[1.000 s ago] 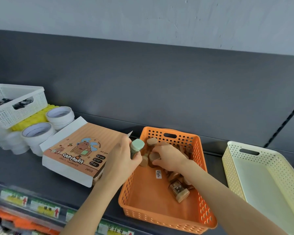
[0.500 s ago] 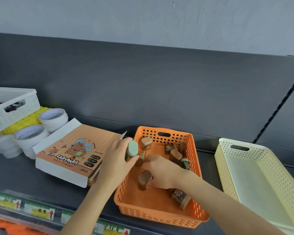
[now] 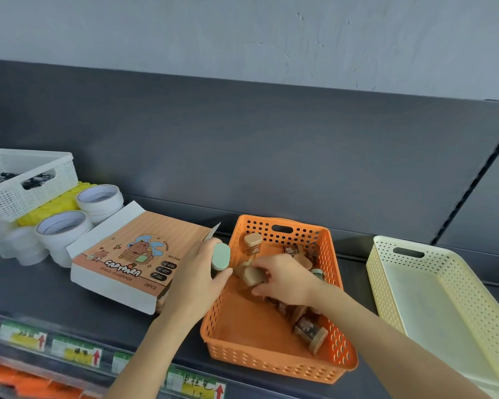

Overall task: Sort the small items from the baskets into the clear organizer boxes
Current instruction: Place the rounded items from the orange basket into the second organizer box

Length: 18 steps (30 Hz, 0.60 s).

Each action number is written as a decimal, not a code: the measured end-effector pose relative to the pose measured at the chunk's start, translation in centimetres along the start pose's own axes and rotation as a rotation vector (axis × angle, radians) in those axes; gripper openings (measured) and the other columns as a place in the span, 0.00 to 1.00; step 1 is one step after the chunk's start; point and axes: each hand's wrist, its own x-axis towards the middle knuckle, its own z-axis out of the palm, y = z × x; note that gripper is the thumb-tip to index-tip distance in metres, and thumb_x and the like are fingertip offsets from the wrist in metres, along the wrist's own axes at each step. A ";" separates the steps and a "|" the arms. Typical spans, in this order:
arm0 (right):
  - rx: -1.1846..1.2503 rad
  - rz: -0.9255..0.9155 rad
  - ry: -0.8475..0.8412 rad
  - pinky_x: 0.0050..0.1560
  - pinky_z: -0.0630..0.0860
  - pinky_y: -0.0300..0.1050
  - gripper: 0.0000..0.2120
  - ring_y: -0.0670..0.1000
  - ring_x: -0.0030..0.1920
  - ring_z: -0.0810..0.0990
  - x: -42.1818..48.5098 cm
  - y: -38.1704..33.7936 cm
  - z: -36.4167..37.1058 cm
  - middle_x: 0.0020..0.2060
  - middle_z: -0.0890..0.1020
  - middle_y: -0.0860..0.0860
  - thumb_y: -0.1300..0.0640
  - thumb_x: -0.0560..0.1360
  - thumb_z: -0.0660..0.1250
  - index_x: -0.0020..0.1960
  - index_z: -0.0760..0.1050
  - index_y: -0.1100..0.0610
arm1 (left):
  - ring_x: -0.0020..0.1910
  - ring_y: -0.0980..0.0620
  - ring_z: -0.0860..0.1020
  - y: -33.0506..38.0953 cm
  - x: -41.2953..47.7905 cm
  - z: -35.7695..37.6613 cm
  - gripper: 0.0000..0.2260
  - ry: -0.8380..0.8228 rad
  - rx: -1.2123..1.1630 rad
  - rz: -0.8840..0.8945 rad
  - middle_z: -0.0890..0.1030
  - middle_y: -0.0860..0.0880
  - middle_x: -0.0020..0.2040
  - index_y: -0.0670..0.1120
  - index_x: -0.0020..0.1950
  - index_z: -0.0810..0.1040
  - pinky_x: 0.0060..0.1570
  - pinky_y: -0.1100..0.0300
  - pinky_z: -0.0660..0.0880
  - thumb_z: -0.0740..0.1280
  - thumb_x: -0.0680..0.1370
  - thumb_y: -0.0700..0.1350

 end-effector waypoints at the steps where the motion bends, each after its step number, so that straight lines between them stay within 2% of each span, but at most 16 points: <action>1: 0.053 0.038 0.041 0.45 0.69 0.36 0.16 0.45 0.47 0.73 0.0 0.2 -0.4 0.48 0.76 0.45 0.55 0.72 0.72 0.58 0.75 0.55 | 0.53 0.60 0.69 0.0 -0.1 0.0 0.21 -0.003 -0.002 -0.004 0.75 0.53 0.58 0.49 0.63 0.70 0.43 0.75 0.62 0.72 0.73 0.46; 3: 0.135 0.113 0.103 0.49 0.73 0.39 0.15 0.46 0.49 0.75 -0.2 0.6 -0.8 0.48 0.77 0.45 0.55 0.71 0.72 0.57 0.75 0.53 | 0.52 0.59 0.71 0.2 -0.2 0.0 0.21 -0.013 -0.015 -0.018 0.74 0.54 0.56 0.49 0.62 0.69 0.40 0.75 0.64 0.73 0.72 0.46; 5: 0.173 0.163 0.151 0.47 0.74 0.39 0.14 0.46 0.48 0.76 -0.4 0.7 -0.9 0.47 0.78 0.45 0.54 0.72 0.72 0.55 0.75 0.51 | 0.50 0.57 0.73 0.7 -0.3 0.0 0.20 -0.023 -0.041 -0.022 0.73 0.54 0.53 0.50 0.59 0.68 0.37 0.75 0.65 0.73 0.72 0.46; 8: 0.210 0.176 0.226 0.45 0.73 0.36 0.13 0.45 0.47 0.76 -0.7 0.4 -1.2 0.46 0.78 0.44 0.54 0.72 0.72 0.54 0.75 0.51 | 0.46 0.57 0.74 1.5 -0.3 0.0 0.20 -0.033 -0.086 0.009 0.73 0.55 0.50 0.53 0.54 0.65 0.35 0.74 0.68 0.74 0.71 0.46; 13: 0.271 0.230 0.304 0.41 0.69 0.32 0.11 0.44 0.45 0.76 -1.5 0.1 -1.9 0.45 0.78 0.43 0.54 0.71 0.72 0.52 0.75 0.50 | 0.43 0.61 0.74 2.4 -0.2 0.2 0.21 -0.044 -0.124 0.040 0.72 0.59 0.47 0.53 0.53 0.66 0.35 0.75 0.71 0.75 0.70 0.47; 15: 0.292 0.253 0.322 0.39 0.68 0.31 0.11 0.43 0.45 0.76 -1.9 0.2 -2.0 0.45 0.78 0.42 0.54 0.71 0.72 0.52 0.75 0.48 | 0.46 0.59 0.75 2.3 -0.1 0.3 0.21 -0.041 -0.123 0.047 0.73 0.57 0.49 0.53 0.55 0.67 0.38 0.73 0.72 0.75 0.70 0.47; 18: 0.338 0.248 0.332 0.38 0.69 0.31 0.11 0.42 0.44 0.77 -2.3 0.1 -2.1 0.44 0.78 0.41 0.53 0.72 0.71 0.52 0.74 0.46 | 0.57 0.59 0.73 2.1 0.1 0.3 0.25 -0.077 -0.145 0.062 0.74 0.58 0.59 0.52 0.65 0.69 0.50 0.70 0.72 0.73 0.71 0.51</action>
